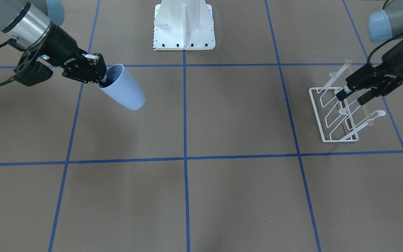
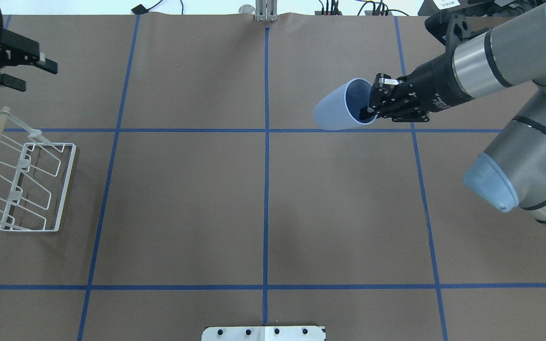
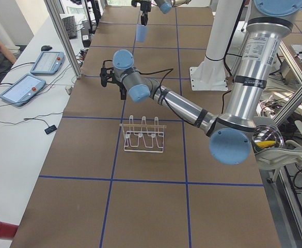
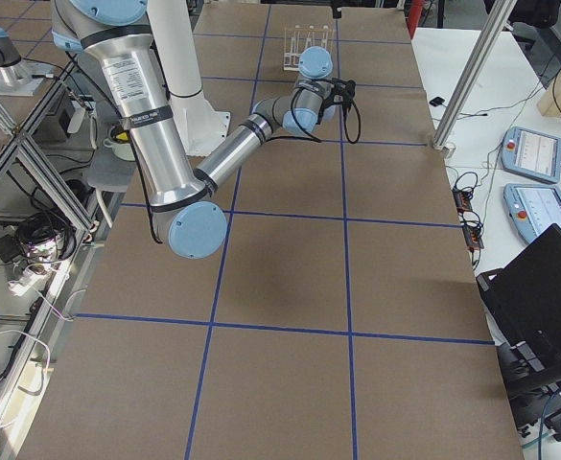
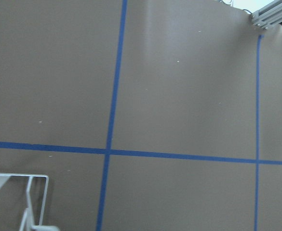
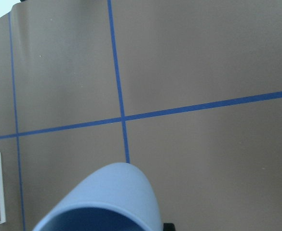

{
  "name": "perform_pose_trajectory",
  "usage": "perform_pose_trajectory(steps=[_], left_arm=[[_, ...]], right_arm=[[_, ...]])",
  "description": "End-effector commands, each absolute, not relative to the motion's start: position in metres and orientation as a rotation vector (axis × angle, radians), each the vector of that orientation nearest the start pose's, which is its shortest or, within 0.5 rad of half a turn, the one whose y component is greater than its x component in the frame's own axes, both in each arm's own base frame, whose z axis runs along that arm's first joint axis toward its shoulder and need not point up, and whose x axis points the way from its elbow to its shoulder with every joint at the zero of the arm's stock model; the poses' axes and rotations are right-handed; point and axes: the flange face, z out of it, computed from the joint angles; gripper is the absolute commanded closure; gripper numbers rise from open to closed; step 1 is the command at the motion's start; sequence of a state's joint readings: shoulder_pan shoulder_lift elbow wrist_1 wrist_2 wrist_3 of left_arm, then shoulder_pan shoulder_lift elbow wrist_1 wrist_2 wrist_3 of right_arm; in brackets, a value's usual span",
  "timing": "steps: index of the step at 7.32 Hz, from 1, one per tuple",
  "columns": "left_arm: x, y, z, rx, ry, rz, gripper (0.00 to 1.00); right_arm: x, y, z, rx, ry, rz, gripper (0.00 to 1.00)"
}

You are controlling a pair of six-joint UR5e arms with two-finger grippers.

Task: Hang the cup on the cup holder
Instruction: 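Lift the cup with the right gripper toward the center while the left gripper approaches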

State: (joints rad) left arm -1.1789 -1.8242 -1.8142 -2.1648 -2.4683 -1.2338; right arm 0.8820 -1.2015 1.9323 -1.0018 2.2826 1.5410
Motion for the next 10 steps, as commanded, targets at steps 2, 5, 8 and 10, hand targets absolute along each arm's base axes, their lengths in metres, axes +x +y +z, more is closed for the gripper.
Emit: perform_pose_trajectory(steps=[2, 5, 8, 10], left_arm=[[0.244, -0.511, 0.261, 0.037, 1.528, -0.356, 0.02], [0.275, -0.482, 0.233, 0.053, 1.684, -0.311, 0.02], [0.304, -0.464, 0.21, -0.009, 1.764, -0.269, 0.02], [0.335, -0.462, 0.178, -0.006, 1.801, -0.239, 0.02]], right_arm=[[-0.313, -0.447, 0.199, -0.055, -1.493, 0.275, 1.0], [-0.327, -0.423, 0.169, -0.167, -1.618, 0.254, 1.0], [-0.324, -0.421, 0.181, -0.292, -1.785, 0.303, 1.0], [-0.322, -0.419, 0.18, -0.328, -1.801, 0.317, 1.0]])
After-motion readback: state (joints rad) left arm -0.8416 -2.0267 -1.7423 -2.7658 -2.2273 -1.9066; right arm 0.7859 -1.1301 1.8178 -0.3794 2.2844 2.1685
